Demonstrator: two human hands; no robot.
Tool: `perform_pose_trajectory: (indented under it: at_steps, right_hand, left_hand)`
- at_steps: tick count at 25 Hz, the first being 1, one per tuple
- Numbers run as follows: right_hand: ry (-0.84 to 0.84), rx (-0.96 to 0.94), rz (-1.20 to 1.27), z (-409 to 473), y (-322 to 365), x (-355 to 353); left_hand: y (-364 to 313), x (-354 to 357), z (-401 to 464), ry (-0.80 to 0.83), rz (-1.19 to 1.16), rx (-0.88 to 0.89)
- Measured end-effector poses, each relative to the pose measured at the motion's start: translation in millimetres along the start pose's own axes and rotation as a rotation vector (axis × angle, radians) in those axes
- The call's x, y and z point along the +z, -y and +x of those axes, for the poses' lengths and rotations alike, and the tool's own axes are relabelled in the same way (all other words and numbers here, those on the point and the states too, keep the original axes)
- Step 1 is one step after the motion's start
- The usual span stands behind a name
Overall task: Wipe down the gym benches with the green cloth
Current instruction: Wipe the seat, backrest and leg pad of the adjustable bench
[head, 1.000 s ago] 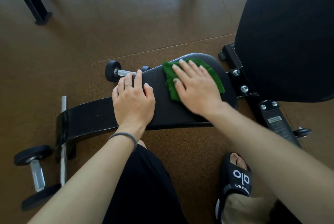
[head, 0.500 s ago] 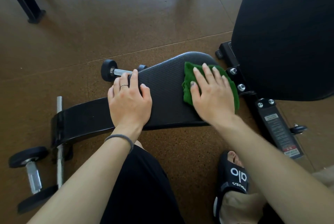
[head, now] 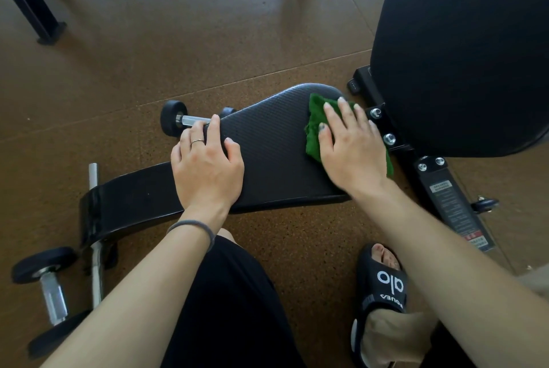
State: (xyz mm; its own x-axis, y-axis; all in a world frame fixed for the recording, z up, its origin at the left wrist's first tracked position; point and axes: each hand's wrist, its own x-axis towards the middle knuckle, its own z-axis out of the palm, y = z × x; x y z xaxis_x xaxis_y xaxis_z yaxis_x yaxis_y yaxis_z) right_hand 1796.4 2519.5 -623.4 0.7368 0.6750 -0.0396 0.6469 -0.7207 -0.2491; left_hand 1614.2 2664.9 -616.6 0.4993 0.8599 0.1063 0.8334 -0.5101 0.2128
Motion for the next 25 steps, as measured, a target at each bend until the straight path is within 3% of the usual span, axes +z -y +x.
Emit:
perform_pose_trajectory:
  at_steps: [3,7,14,17,19,22,25]
  right_hand:
    - [-0.027,0.082,0.066,22.9,-3.0,-0.4]
    - [-0.08,0.182,0.052,-50.6,0.1,7.5]
    - [-0.065,0.2,0.083,2.0,-6.4,1.4]
    - [-0.127,0.207,0.045,-48.7,4.3,9.2]
    - [-0.043,0.14,0.008,-80.2,28.2,14.4]
    - [-0.016,-0.124,-0.011,-84.7,76.9,21.4]
    - [-0.007,-0.339,0.01,-71.8,66.9,20.8]
  left_hand:
    - [1.2,0.3,0.7,-0.006,-0.011,0.002]
    - [-0.9,1.0,-0.2,-0.011,0.009,0.0]
    - [0.2,3.3,1.6,-0.015,0.006,0.0]
    - [-1.3,2.5,-1.0,-0.021,0.016,0.001]
    - [-1.7,3.0,-0.2,-0.026,0.018,0.001]
    - [-1.1,3.1,-0.1,-0.029,0.009,0.005]
    - [2.1,2.2,1.2,-0.023,-0.002,0.011]
